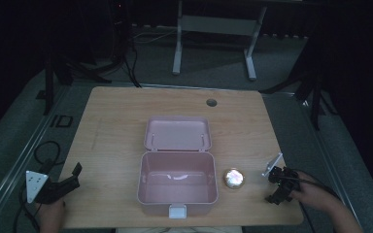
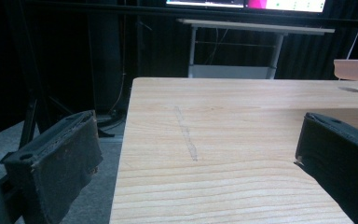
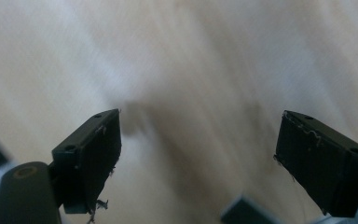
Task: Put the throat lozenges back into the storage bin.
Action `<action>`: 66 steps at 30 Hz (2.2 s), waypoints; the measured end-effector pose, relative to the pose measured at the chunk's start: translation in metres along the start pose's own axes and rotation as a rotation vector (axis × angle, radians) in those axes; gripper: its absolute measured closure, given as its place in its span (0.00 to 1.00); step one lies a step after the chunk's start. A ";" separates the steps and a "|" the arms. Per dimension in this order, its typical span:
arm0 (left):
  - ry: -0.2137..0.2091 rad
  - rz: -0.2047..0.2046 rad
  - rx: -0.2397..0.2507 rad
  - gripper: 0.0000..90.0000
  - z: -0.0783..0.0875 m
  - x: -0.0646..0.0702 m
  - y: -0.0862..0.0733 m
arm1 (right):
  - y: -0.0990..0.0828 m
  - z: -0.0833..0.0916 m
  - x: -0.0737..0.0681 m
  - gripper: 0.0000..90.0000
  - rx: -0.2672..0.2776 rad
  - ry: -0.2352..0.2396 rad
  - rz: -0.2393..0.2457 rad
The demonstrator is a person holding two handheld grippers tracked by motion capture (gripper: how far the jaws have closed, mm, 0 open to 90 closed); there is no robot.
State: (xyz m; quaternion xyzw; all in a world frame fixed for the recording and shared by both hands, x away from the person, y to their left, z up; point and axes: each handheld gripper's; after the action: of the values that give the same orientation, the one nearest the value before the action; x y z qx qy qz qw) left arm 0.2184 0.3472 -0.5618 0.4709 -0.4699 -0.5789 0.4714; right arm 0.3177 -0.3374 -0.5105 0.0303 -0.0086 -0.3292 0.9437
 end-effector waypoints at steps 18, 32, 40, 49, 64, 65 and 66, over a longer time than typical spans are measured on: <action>-0.002 -0.001 -0.002 0.00 0.000 0.000 0.000 | 0.022 0.018 -0.009 0.15 -0.136 0.067 0.002; -0.007 0.002 -0.004 0.00 0.000 0.000 0.000 | 0.065 0.021 -0.024 0.14 -0.095 0.065 0.100; -0.007 0.003 -0.004 0.00 0.000 -0.001 0.000 | 0.092 0.015 -0.031 0.14 -0.080 0.054 0.160; -0.012 0.005 -0.004 0.00 -0.001 -0.001 0.000 | 0.118 0.002 -0.036 0.14 -0.088 0.053 0.193; -0.014 0.003 -0.004 0.00 -0.001 -0.001 0.000 | 0.133 -0.009 -0.043 0.23 -0.117 0.037 0.237; -0.014 0.003 -0.004 0.00 0.000 -0.001 0.000 | 0.133 -0.007 -0.043 0.23 -0.118 0.046 0.236; -0.014 0.003 -0.004 0.00 -0.001 -0.001 0.000 | 0.133 -0.005 -0.044 0.23 -0.122 0.049 0.245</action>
State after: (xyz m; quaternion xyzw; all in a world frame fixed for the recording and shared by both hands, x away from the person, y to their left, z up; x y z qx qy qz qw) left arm 0.2190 0.3480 -0.5616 0.4653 -0.4727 -0.5823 0.4700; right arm 0.3660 -0.2064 -0.5073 -0.0203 0.0307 -0.2104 0.9769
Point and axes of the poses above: each handheld gripper's, and its own axes: z roughly backward along the jaws, y roughly out of its top, x roughly to its right, and after that the axes turned 9 degrees about -z, right-handed
